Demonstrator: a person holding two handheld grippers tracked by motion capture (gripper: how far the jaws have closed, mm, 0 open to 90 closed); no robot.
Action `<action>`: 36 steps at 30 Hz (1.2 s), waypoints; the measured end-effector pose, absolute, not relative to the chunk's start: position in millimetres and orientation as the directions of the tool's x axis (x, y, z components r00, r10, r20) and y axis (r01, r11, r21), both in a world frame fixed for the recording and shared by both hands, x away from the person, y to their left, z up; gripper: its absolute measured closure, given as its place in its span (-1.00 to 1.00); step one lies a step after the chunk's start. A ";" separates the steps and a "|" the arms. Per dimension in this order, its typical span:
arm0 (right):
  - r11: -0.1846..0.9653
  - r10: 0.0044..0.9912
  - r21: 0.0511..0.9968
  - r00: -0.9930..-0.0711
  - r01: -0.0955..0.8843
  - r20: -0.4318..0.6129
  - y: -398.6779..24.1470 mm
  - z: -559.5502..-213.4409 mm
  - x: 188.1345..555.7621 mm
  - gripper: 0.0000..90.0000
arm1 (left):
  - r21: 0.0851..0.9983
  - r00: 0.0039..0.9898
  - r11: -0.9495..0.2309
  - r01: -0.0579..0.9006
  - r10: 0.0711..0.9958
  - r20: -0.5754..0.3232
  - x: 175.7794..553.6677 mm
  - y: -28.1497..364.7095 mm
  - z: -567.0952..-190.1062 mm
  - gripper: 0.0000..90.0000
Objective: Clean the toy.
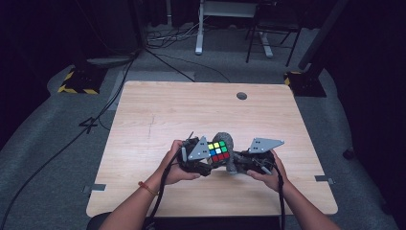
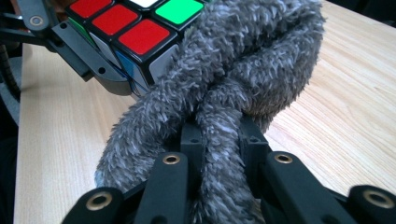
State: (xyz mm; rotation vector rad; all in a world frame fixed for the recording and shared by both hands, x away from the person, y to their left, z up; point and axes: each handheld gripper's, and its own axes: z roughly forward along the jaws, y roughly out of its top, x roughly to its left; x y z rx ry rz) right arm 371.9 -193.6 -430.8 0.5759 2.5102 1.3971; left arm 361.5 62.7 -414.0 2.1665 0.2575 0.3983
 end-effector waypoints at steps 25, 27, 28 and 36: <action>0.420 0.401 0.889 -0.916 0.185 0.001 -196.2 -415.1 363.5 0.70 | 0.773 0.908 -0.629 0.083 0.367 0.201 370.0 68.3 -418.6 -0.26; 0.413 0.405 0.897 -0.914 0.158 -0.025 -195.6 -410.2 358.7 0.70 | 0.755 0.915 -0.651 0.077 0.347 0.206 368.9 61.0 -424.3 -0.26; 0.408 0.397 0.900 -0.917 0.149 -0.028 -194.8 -408.5 356.4 0.70 | 0.747 0.920 -0.661 0.073 0.333 0.205 368.0 57.0 -426.4 -0.26; 0.478 0.385 0.873 -0.917 0.097 -0.109 -183.3 -408.3 347.3 0.70 | 0.721 0.933 -0.692 0.039 0.284 0.221 358.2 40.5 -430.7 -0.26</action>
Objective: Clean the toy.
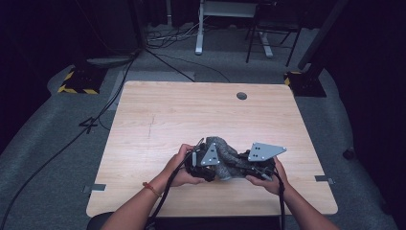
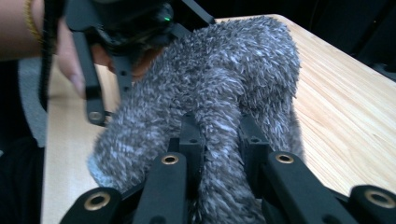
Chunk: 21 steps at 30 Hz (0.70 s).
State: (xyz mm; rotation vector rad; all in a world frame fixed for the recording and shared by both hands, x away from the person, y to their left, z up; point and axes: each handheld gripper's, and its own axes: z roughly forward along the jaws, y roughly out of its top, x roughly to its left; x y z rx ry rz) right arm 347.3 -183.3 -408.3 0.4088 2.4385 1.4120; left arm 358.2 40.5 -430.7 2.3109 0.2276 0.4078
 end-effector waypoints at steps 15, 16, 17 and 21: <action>0.507 0.445 0.837 -0.894 0.207 -0.047 -197.8 -428.6 373.2 0.70 | 0.801 0.928 -0.597 0.036 0.317 0.194 358.5 61.6 -411.8 -0.26; 0.508 0.428 0.837 -0.903 0.204 -0.040 -196.1 -429.6 372.5 0.70 | 0.801 0.930 -0.597 0.037 0.314 0.191 358.6 61.7 -412.0 -0.26; 0.507 0.412 0.838 -0.911 0.200 -0.032 -194.6 -430.0 371.4 0.70 | 0.799 0.931 -0.600 0.037 0.311 0.191 358.6 61.5 -412.5 -0.26; 0.525 0.389 0.823 -0.921 0.219 -0.002 -190.2 -434.4 370.4 0.71 | 0.798 0.936 -0.601 0.049 0.306 0.174 359.9 61.9 -415.0 -0.26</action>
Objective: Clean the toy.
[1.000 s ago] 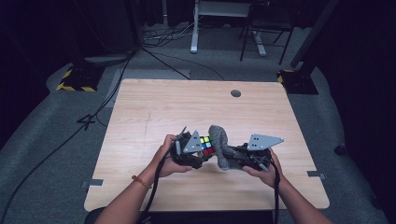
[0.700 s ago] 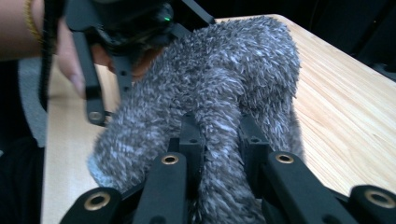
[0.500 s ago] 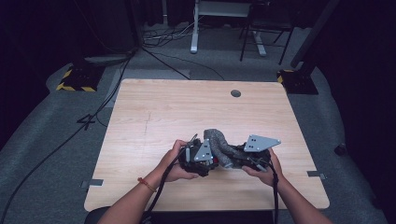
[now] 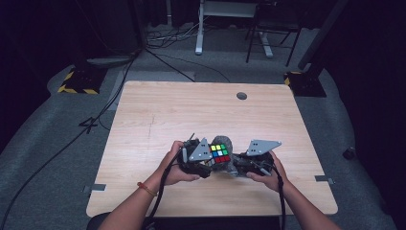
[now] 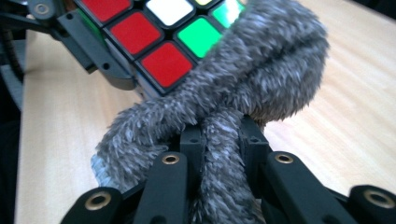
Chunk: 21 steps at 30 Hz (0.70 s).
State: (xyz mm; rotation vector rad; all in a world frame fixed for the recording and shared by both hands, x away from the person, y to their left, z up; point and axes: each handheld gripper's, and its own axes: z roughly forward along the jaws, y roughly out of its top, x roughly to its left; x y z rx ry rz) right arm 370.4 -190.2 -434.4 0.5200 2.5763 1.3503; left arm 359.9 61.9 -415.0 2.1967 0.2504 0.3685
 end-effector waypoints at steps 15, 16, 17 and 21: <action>0.437 0.448 0.869 -0.894 0.233 0.015 -201.6 -425.6 373.2 0.71 | 0.803 0.947 -0.597 0.004 0.259 0.188 346.3 50.7 -413.2 -0.26; 0.423 0.453 0.874 -0.891 0.239 0.025 -203.8 -424.6 374.2 0.71 | 0.810 0.947 -0.586 0.004 0.263 0.185 345.2 49.7 -412.8 -0.26; 0.421 0.453 0.874 -0.891 0.241 0.027 -204.9 -424.0 374.8 0.71 | 0.812 0.946 -0.583 0.002 0.265 0.187 344.8 48.9 -411.9 -0.26; 0.458 0.427 0.853 -0.904 0.248 0.033 -199.7 -429.1 373.9 0.71 | 0.826 0.942 -0.563 0.011 0.284 0.181 347.5 52.0 -408.1 -0.26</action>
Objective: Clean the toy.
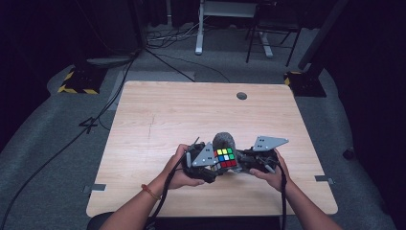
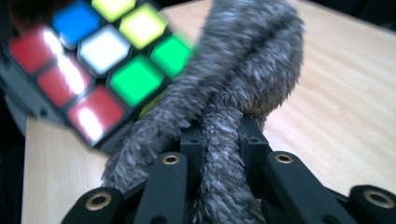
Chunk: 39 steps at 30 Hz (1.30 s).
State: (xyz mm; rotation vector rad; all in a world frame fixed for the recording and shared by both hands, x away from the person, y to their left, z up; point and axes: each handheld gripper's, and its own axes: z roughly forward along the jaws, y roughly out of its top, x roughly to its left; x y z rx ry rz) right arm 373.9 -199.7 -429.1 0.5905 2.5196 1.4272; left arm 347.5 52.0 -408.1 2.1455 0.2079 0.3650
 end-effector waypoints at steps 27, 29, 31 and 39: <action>0.416 0.432 0.896 -0.901 0.158 -0.042 -202.6 -409.8 362.0 0.71 | 0.783 0.933 -0.620 0.042 0.304 0.191 357.8 52.8 -421.4 -0.26; 0.431 0.441 0.889 -0.896 0.155 -0.058 -203.8 -408.8 362.7 0.71 | 0.799 0.930 -0.599 0.045 0.318 0.186 358.0 56.6 -416.9 -0.26; 0.439 0.442 0.883 -0.896 0.163 -0.054 -206.2 -408.3 364.1 0.71 | 0.801 0.922 -0.597 0.045 0.333 0.196 358.5 60.4 -414.3 -0.26; 0.511 0.475 0.837 -0.876 0.197 -0.084 -221.0 -407.8 374.1 0.69 | 0.780 0.908 -0.619 0.092 0.374 0.189 363.6 82.2 -416.7 -0.26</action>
